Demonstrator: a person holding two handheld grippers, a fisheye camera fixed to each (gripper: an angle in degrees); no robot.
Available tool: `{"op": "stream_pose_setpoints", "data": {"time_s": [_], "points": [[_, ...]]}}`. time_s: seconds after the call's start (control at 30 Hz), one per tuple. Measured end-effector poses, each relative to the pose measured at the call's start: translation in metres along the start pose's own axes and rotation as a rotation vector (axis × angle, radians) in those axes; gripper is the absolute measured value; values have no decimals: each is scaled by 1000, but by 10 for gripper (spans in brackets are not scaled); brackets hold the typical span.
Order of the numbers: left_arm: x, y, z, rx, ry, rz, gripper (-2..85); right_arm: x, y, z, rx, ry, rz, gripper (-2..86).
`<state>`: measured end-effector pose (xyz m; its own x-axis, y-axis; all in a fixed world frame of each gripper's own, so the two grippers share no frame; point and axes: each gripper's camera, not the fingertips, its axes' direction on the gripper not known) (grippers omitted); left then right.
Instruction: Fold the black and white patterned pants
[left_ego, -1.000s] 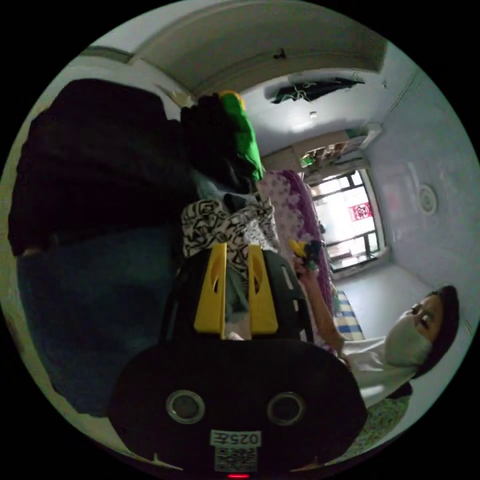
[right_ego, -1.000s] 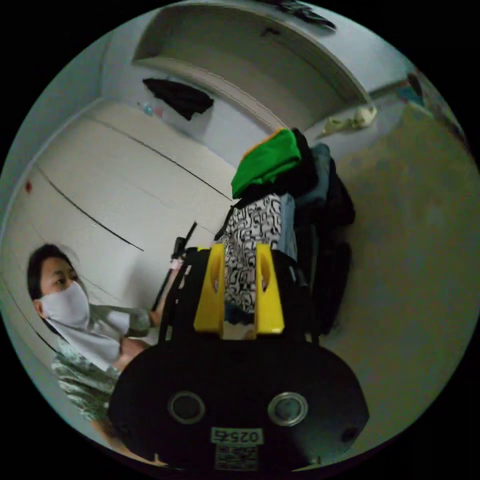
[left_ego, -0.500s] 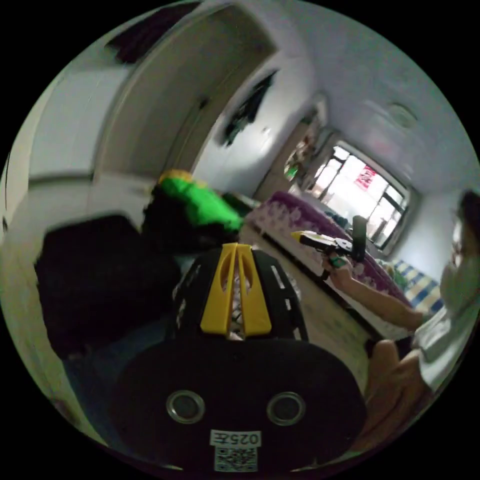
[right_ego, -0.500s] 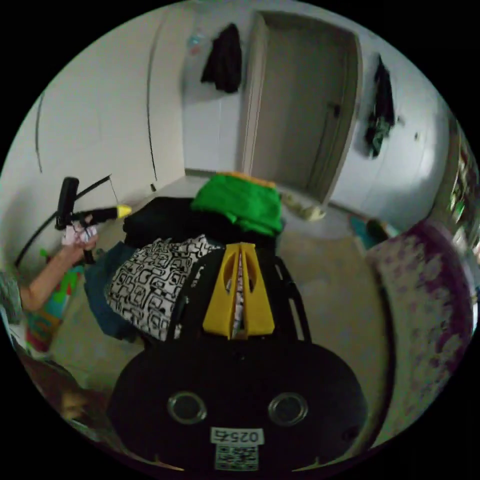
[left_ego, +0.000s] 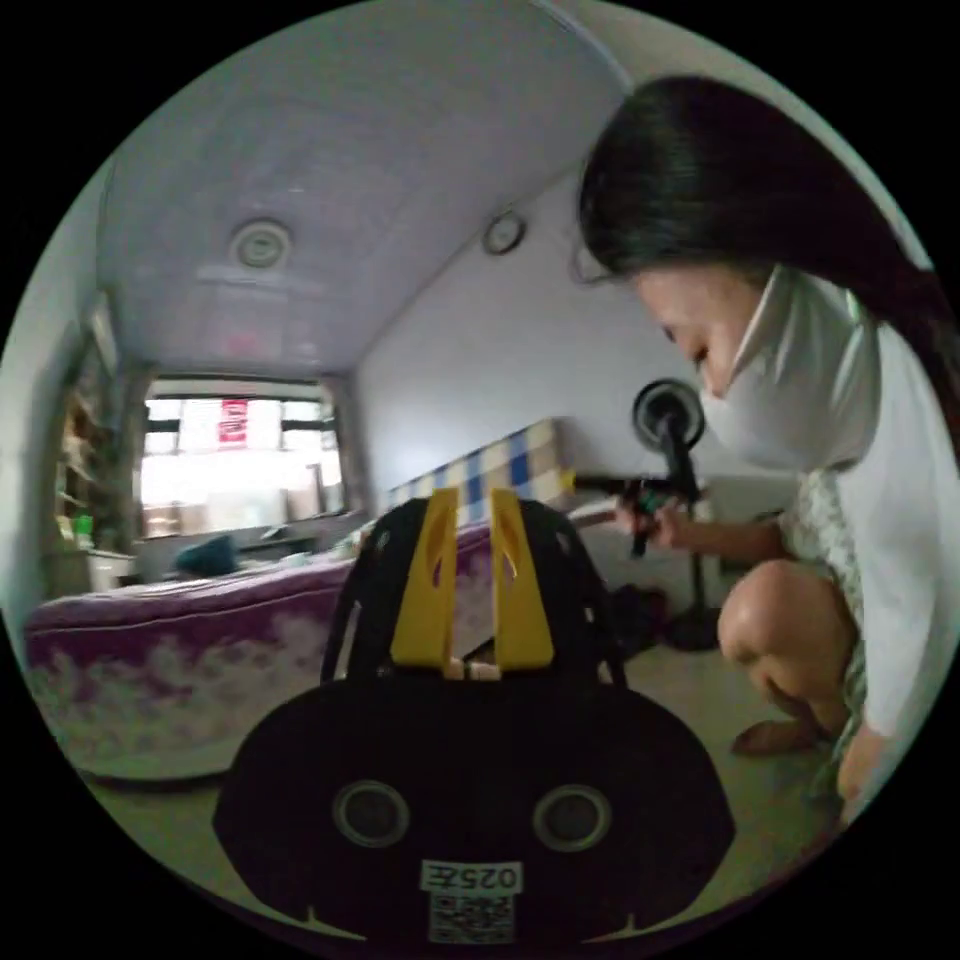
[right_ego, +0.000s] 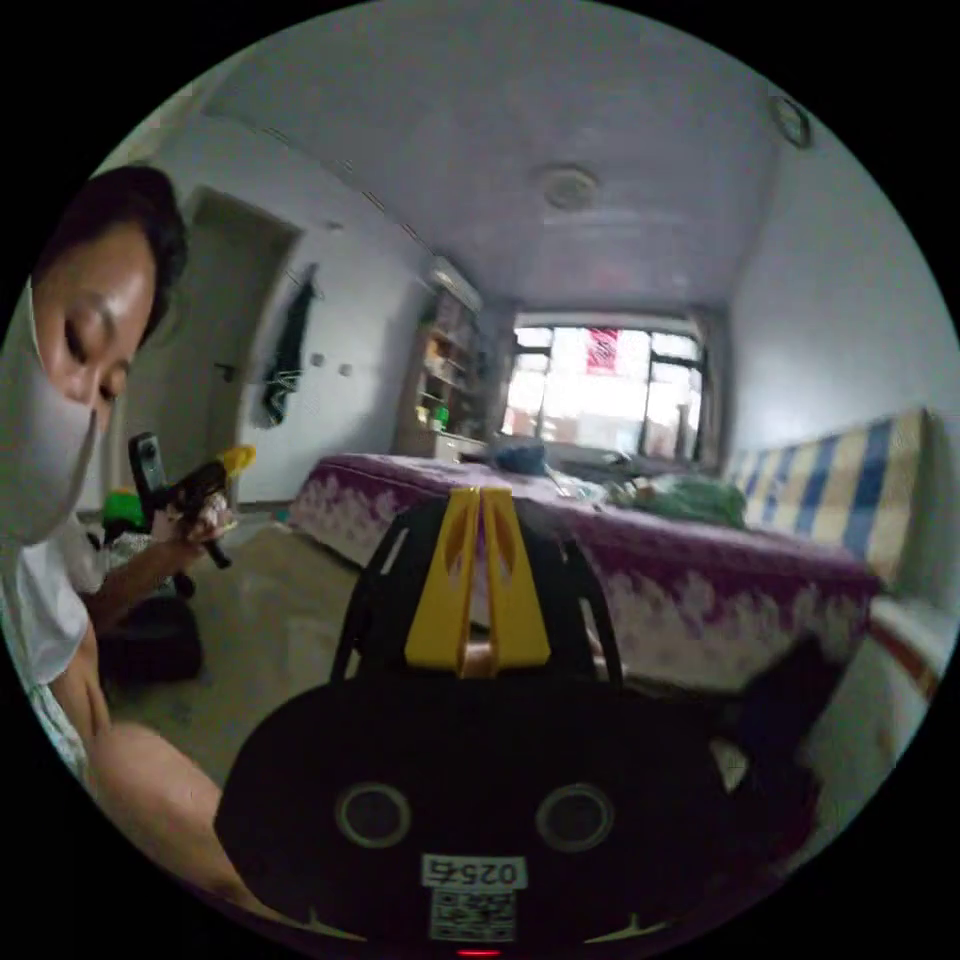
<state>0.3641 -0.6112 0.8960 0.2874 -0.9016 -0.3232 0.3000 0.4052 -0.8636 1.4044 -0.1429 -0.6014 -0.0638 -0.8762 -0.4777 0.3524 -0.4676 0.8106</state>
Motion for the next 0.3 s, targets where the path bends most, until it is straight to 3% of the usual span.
{"op": "stream_pose_setpoints", "data": {"time_s": [0.03, 0.07, 0.13, 0.2, 0.3], "points": [[-2, 11, 27, 47, 46, -44, 57, 14, 24, -11, -5, 30, 37, -6], [-12, 34, 85, 117, 133, -224, 43, 38, 76, -32, -17, 105, 88, -4], [-22, 72, 182, 67, 299, -421, 24, 72, 153, -53, -62, 239, 173, 5], [-2, 116, 324, -201, 468, -458, 49, 117, 248, -62, -197, 341, 287, 48], [54, 185, 480, -500, 565, -422, 100, 170, 356, -62, -277, 388, 438, 118]]}}
